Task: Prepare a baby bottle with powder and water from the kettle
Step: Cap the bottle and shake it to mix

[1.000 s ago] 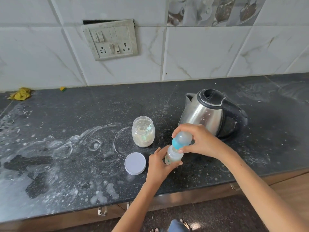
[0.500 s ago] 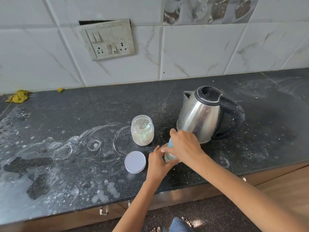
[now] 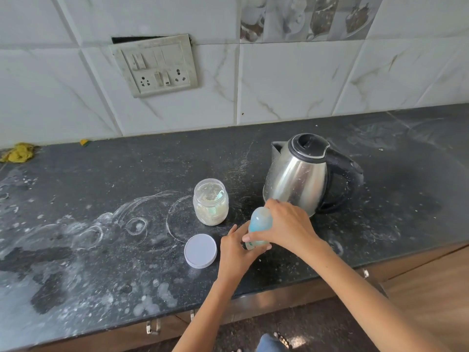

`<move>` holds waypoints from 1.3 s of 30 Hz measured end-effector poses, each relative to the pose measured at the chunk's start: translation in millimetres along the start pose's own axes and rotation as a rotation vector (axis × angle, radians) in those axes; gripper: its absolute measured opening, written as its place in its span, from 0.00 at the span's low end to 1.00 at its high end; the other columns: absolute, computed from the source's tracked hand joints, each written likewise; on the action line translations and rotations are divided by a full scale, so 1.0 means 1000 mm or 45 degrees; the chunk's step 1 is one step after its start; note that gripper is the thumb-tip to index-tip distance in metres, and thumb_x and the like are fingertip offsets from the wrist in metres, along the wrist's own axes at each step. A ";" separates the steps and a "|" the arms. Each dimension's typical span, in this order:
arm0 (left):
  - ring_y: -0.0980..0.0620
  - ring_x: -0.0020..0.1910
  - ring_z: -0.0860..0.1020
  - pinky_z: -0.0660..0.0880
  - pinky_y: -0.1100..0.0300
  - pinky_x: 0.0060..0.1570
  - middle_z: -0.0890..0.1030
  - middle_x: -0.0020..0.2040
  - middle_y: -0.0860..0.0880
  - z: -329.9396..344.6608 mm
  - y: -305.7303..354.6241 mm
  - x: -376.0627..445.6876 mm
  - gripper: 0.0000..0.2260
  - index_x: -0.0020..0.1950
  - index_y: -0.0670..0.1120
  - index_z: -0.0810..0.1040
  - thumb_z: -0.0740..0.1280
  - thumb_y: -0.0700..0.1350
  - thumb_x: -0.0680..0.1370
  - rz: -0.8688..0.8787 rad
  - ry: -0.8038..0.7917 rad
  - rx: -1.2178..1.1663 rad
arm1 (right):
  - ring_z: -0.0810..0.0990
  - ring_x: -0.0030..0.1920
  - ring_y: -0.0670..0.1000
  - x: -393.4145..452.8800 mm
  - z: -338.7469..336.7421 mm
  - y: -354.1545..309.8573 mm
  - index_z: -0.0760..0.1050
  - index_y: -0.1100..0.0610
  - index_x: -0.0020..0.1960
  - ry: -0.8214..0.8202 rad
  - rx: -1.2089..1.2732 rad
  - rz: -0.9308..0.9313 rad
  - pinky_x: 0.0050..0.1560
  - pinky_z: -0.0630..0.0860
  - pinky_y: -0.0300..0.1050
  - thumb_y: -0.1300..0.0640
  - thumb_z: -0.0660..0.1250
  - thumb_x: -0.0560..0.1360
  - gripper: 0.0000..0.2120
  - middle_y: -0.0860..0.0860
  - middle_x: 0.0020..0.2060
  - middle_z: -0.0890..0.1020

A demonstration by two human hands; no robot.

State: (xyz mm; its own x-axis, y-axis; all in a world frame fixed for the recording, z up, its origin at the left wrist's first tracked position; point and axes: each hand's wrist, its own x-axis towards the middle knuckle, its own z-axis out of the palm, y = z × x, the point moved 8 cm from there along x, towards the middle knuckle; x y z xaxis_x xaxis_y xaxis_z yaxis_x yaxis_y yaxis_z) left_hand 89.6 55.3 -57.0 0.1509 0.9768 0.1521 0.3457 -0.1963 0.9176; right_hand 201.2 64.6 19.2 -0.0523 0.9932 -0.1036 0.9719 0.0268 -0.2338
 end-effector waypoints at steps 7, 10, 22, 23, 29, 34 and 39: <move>0.65 0.39 0.77 0.74 0.39 0.54 0.80 0.38 0.67 -0.002 0.001 -0.001 0.17 0.52 0.53 0.80 0.76 0.55 0.66 0.009 0.010 -0.015 | 0.80 0.54 0.45 -0.008 -0.003 0.004 0.78 0.46 0.58 0.097 0.630 -0.207 0.55 0.79 0.47 0.51 0.78 0.66 0.21 0.44 0.54 0.81; 0.60 0.39 0.80 0.77 0.45 0.49 0.79 0.40 0.72 -0.003 0.002 -0.003 0.20 0.51 0.56 0.78 0.73 0.60 0.63 -0.016 0.027 -0.037 | 0.80 0.45 0.52 -0.009 -0.012 -0.001 0.73 0.53 0.51 0.297 0.102 0.127 0.41 0.72 0.43 0.30 0.71 0.63 0.30 0.48 0.44 0.77; 0.64 0.37 0.74 0.72 0.38 0.54 0.79 0.35 0.66 -0.002 0.004 0.000 0.17 0.50 0.50 0.80 0.74 0.57 0.66 0.038 0.012 0.005 | 0.80 0.52 0.54 -0.010 -0.013 -0.006 0.67 0.49 0.61 0.058 -0.074 -0.063 0.47 0.74 0.46 0.47 0.77 0.66 0.28 0.50 0.54 0.79; 0.63 0.36 0.74 0.72 0.39 0.54 0.78 0.34 0.66 -0.003 0.005 0.000 0.18 0.50 0.49 0.80 0.74 0.57 0.66 0.037 0.012 0.007 | 0.80 0.53 0.54 -0.007 -0.012 -0.007 0.66 0.51 0.61 0.026 -0.141 -0.065 0.48 0.74 0.46 0.44 0.77 0.66 0.31 0.50 0.55 0.78; 0.55 0.39 0.77 0.74 0.43 0.55 0.81 0.40 0.65 -0.002 0.003 0.000 0.17 0.52 0.53 0.80 0.75 0.57 0.66 0.031 -0.004 0.001 | 0.75 0.62 0.50 -0.008 -0.001 -0.020 0.72 0.45 0.66 -0.304 0.269 -0.367 0.61 0.72 0.44 0.65 0.74 0.68 0.31 0.46 0.66 0.73; 0.61 0.37 0.76 0.72 0.41 0.60 0.82 0.36 0.63 -0.001 0.002 0.001 0.18 0.51 0.50 0.80 0.75 0.57 0.66 0.035 -0.019 0.007 | 0.76 0.44 0.53 0.004 -0.018 -0.032 0.76 0.53 0.55 -0.096 -0.116 -0.187 0.41 0.69 0.42 0.54 0.74 0.67 0.17 0.52 0.49 0.81; 0.67 0.38 0.75 0.72 0.38 0.55 0.78 0.37 0.71 -0.002 0.007 0.000 0.17 0.50 0.47 0.81 0.76 0.53 0.66 0.041 -0.022 0.020 | 0.76 0.45 0.54 0.012 -0.017 -0.043 0.76 0.57 0.55 -0.166 -0.237 -0.216 0.40 0.68 0.43 0.50 0.75 0.69 0.18 0.54 0.48 0.80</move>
State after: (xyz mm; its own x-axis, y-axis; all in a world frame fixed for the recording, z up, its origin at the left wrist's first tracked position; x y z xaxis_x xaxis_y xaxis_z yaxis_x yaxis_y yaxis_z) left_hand 90.0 54.7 -50.2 0.1782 0.9683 0.1748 0.3549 -0.2290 0.9064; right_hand 162.5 77.4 44.4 -0.2355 0.9501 -0.2046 0.9715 0.2241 -0.0778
